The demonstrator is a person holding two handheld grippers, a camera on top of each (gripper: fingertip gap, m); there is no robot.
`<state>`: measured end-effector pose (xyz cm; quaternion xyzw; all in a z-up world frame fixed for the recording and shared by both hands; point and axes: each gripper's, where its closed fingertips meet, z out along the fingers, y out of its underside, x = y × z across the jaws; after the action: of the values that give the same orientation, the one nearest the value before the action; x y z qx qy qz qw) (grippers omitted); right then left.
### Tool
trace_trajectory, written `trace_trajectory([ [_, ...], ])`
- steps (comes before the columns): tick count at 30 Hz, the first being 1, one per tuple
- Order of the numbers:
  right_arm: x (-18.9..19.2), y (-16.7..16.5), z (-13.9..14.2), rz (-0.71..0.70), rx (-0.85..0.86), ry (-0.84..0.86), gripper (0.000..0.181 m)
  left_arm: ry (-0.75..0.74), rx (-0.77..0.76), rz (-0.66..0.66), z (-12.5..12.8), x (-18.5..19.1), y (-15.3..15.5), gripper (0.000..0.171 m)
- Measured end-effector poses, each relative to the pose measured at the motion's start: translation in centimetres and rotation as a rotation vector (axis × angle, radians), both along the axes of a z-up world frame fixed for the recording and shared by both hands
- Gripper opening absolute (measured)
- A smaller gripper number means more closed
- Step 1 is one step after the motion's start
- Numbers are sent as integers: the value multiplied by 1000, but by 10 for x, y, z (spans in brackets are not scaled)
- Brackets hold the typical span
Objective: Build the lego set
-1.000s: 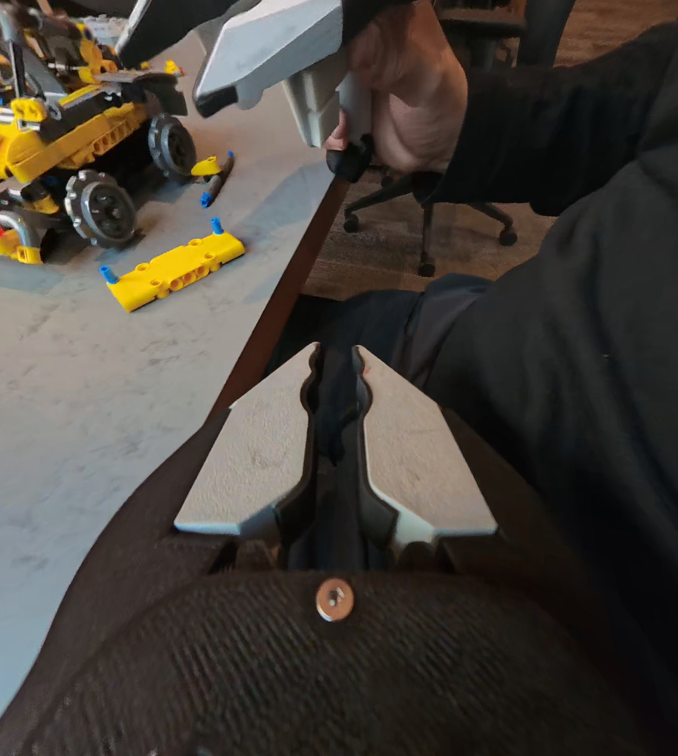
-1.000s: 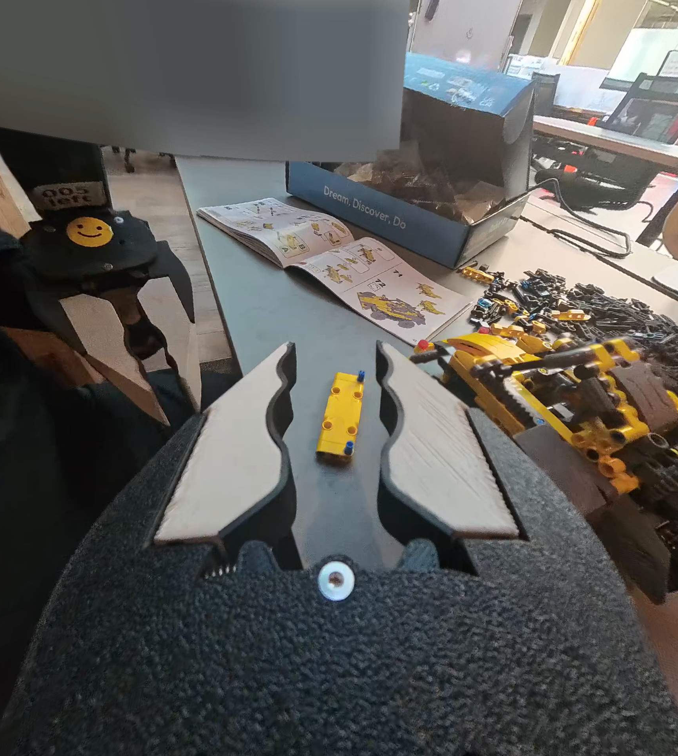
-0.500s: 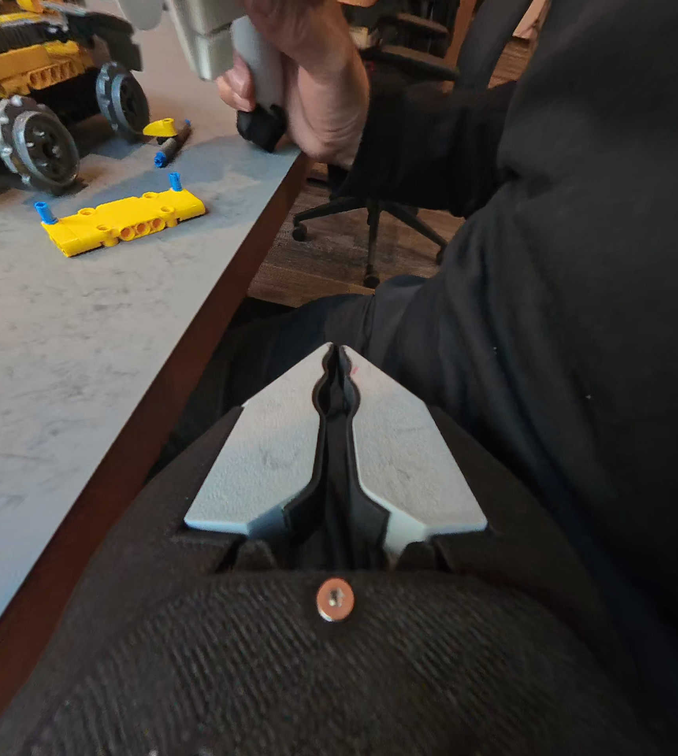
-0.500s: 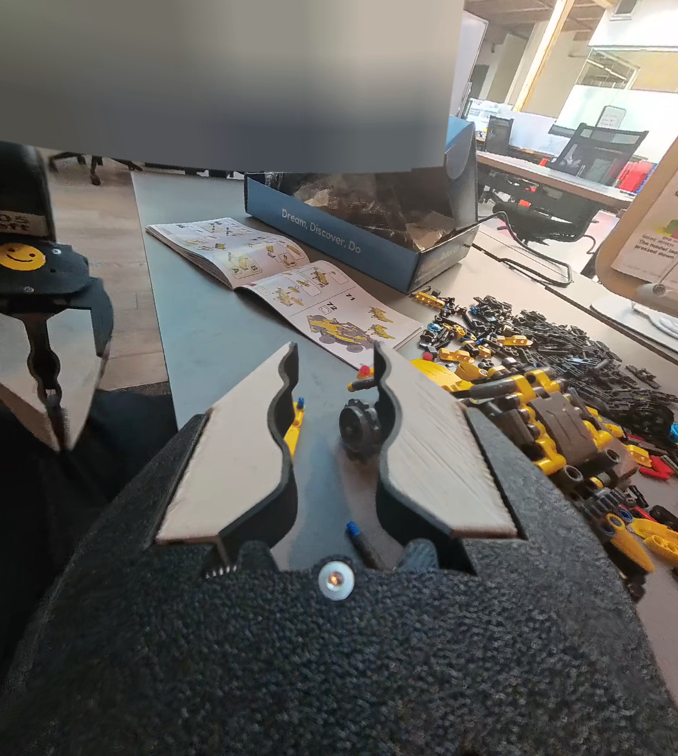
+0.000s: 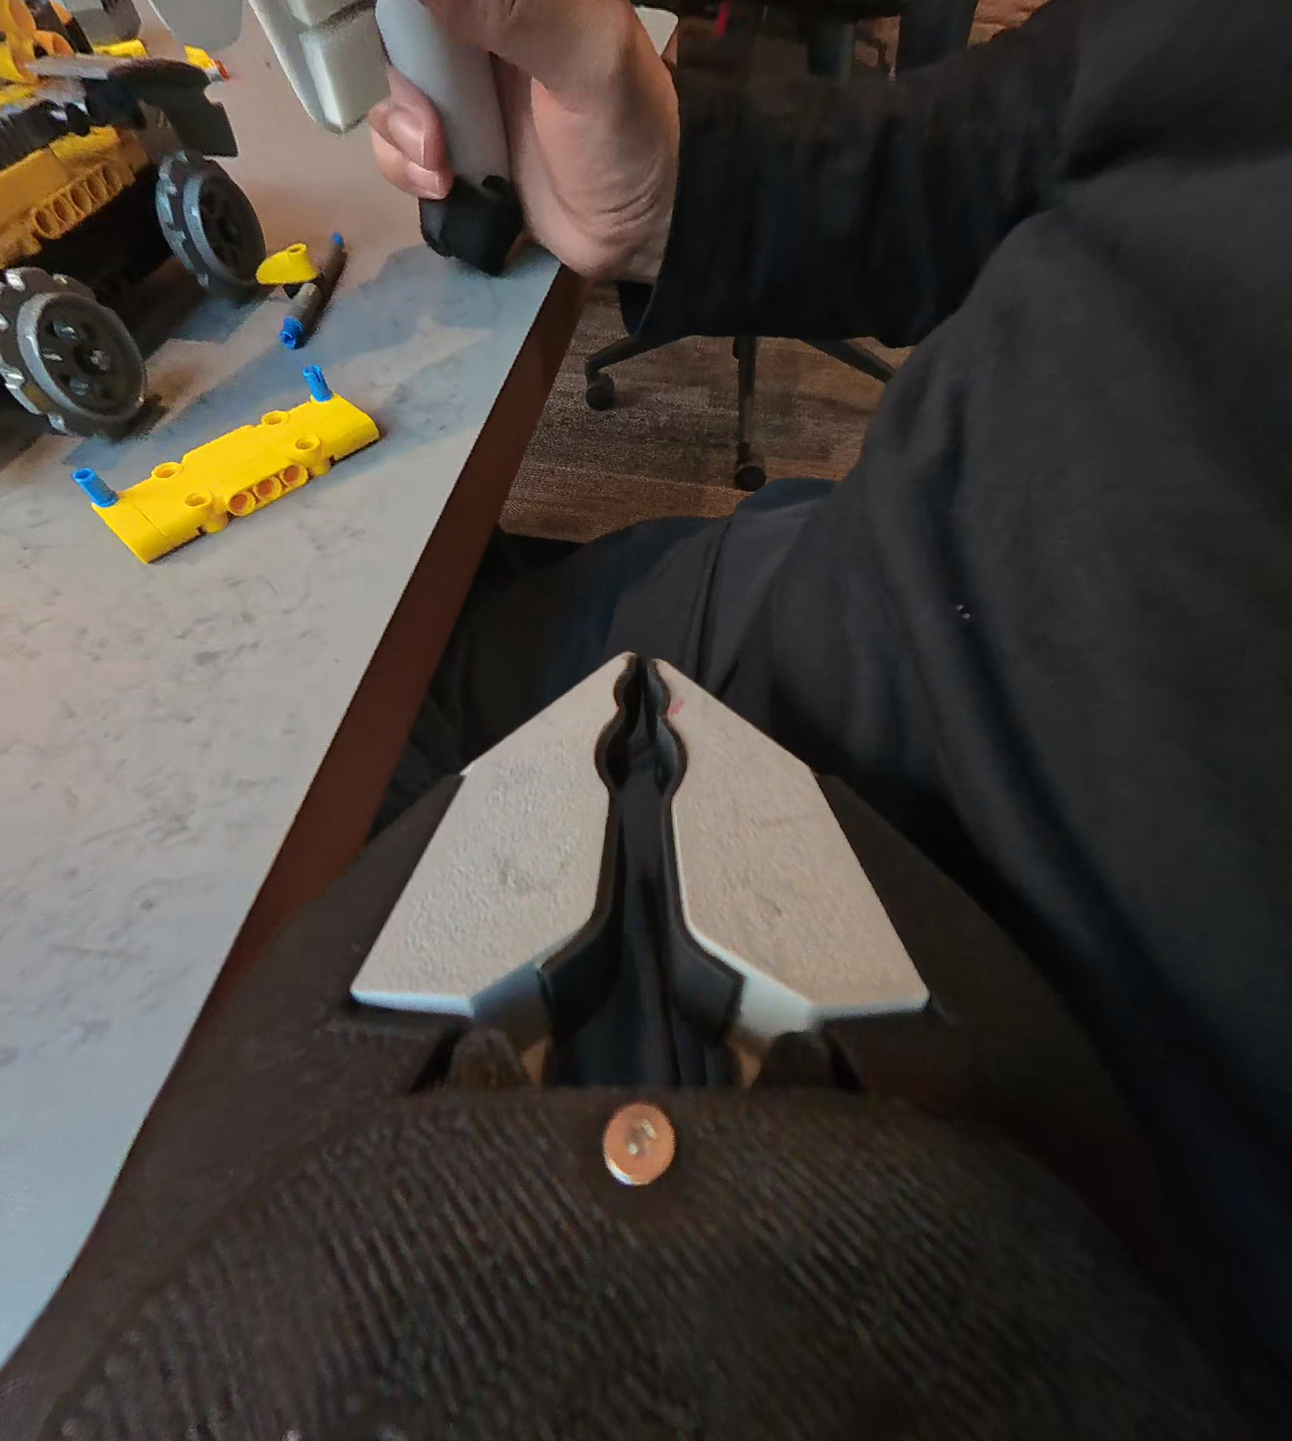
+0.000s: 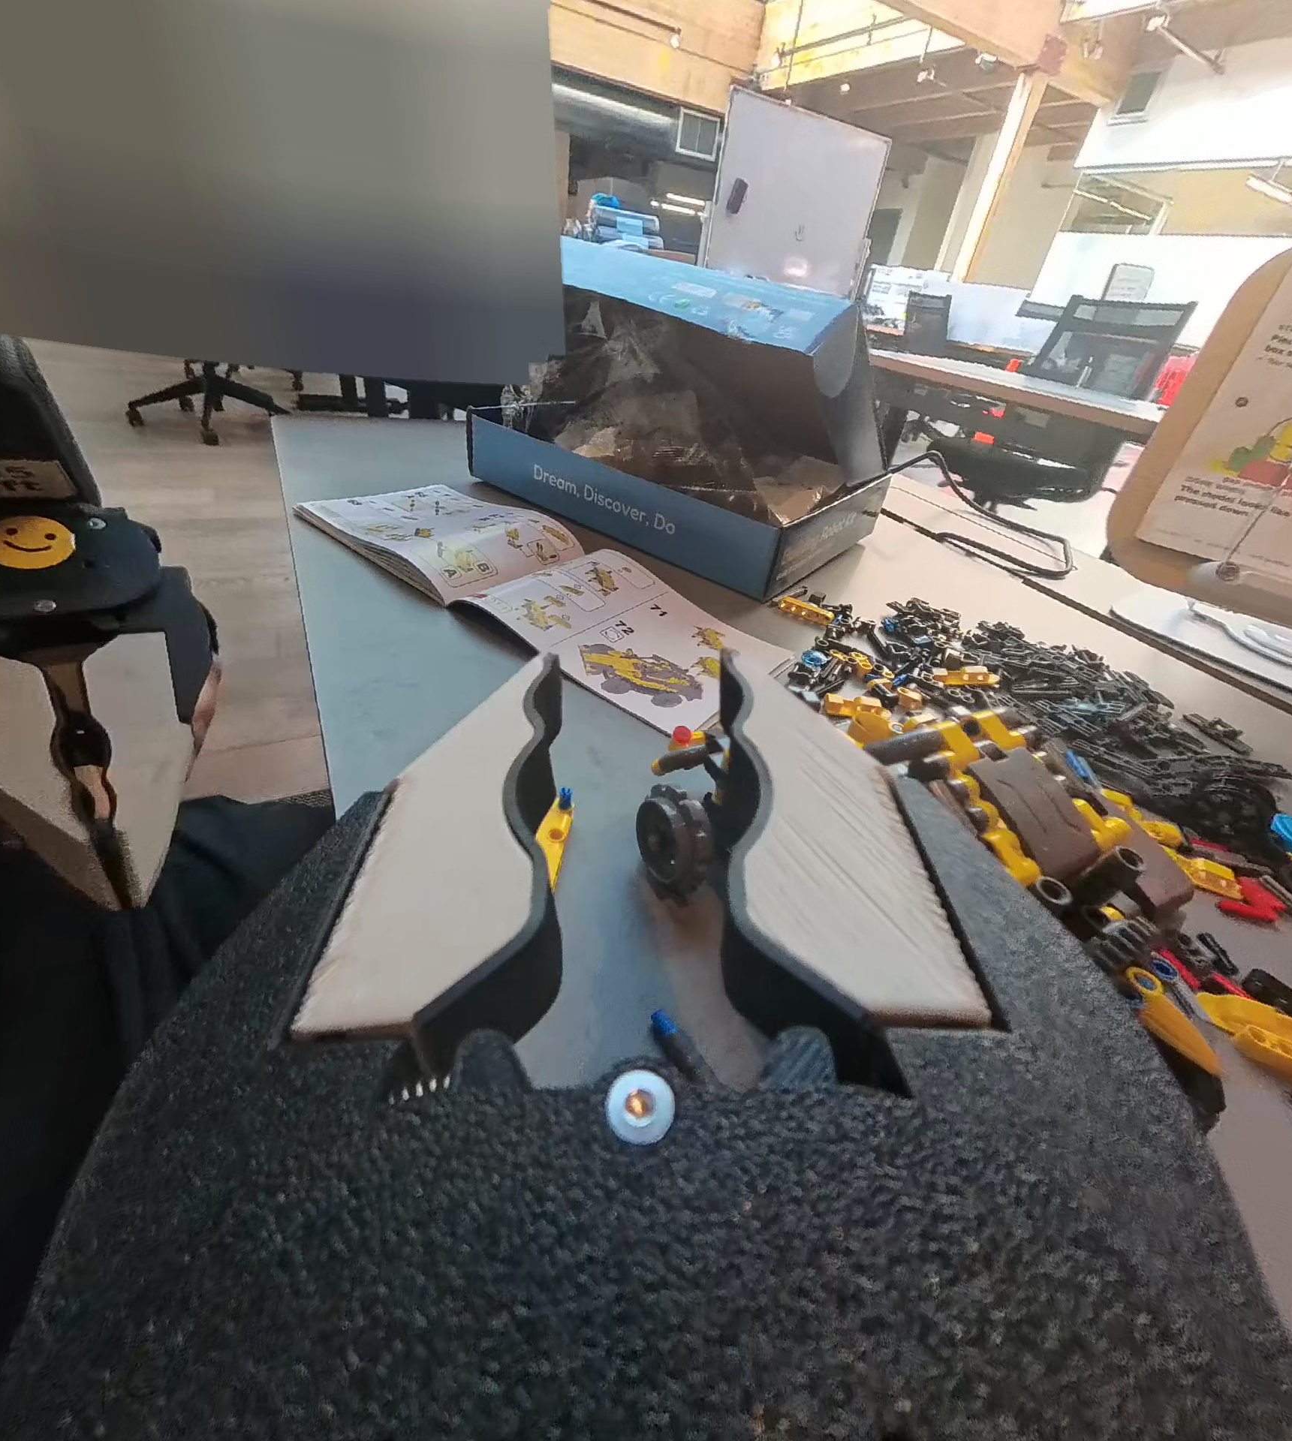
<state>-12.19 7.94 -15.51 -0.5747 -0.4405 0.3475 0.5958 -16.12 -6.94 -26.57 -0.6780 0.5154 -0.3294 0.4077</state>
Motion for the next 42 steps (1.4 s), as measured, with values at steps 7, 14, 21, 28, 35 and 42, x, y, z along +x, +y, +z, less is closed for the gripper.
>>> trace_trajectory([
  [7,-2,0,-1,4,1,-6,44,4,30,-12,-2,-3,5,0],
  [14,-2,2,-1,-4,0,-9,44,-24,-39,-16,-5,-3,10,0],
  [21,-2,0,0,22,-11,5,44,-10,-65,-24,-8,1,17,0],
  [28,-2,-10,-3,105,-86,-1,45,3,-69,-49,-10,8,21,0],
  [35,-11,-28,-40,174,-155,-263,52,7,-71,-79,-13,16,19,0],
  [42,-17,-37,-67,199,-163,-442,57,21,-64,-70,-16,14,20,0],
])
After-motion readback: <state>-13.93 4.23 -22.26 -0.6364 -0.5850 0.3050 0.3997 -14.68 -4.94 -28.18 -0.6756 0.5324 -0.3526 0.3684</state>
